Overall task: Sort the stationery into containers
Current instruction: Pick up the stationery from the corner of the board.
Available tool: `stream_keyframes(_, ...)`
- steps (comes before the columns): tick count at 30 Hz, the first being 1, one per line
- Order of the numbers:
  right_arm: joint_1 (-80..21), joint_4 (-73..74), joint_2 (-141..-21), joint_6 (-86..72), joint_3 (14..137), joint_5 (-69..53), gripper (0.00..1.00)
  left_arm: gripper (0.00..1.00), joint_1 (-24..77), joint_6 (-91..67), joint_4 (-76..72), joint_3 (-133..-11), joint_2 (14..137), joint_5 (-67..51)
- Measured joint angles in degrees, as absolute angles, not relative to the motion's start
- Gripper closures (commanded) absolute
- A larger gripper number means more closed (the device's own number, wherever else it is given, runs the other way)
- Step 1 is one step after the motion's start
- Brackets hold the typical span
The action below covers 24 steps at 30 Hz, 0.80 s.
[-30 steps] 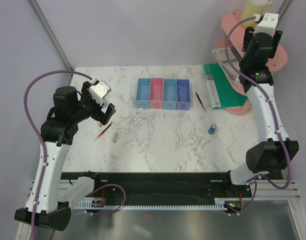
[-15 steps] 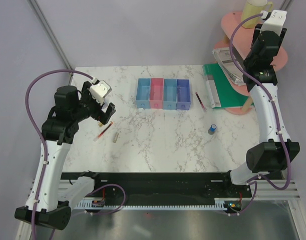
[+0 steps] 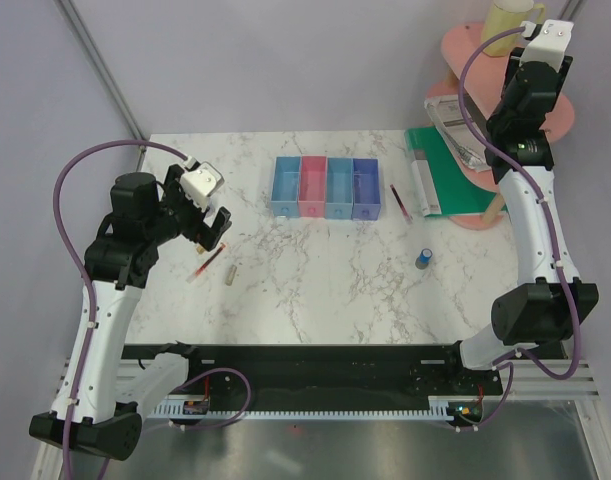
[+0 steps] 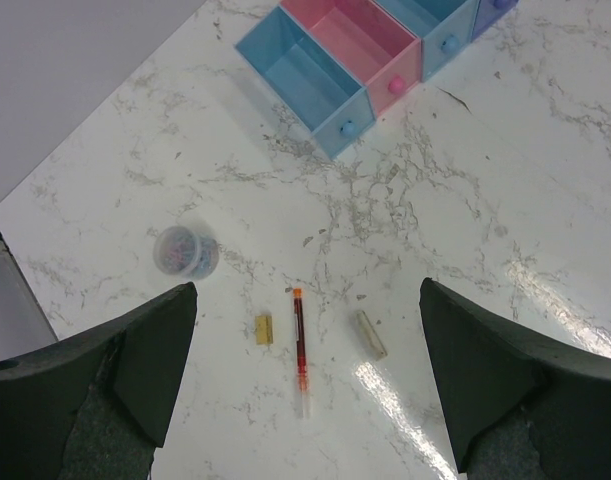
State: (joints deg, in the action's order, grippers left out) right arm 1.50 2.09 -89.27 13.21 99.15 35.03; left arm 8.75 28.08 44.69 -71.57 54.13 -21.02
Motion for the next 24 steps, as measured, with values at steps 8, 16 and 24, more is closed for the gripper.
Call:
stream_keyframes(8,1.8,2.1,-89.3,13.2,99.2,35.0,0.99,0.00,8.8,28.1,44.7,-71.3,54.0,-21.0)
stream_keyframes(16,1.8,2.1,-89.3,13.2,99.2,35.0,1.00,0.00,8.8,28.1,44.8,-70.9,53.5,-21.0)
stream_keyframes(24,1.8,2.1,-89.3,13.1,99.2,35.0,1.00,0.00,8.8,28.1,44.9,-70.9,53.1,-21.0)
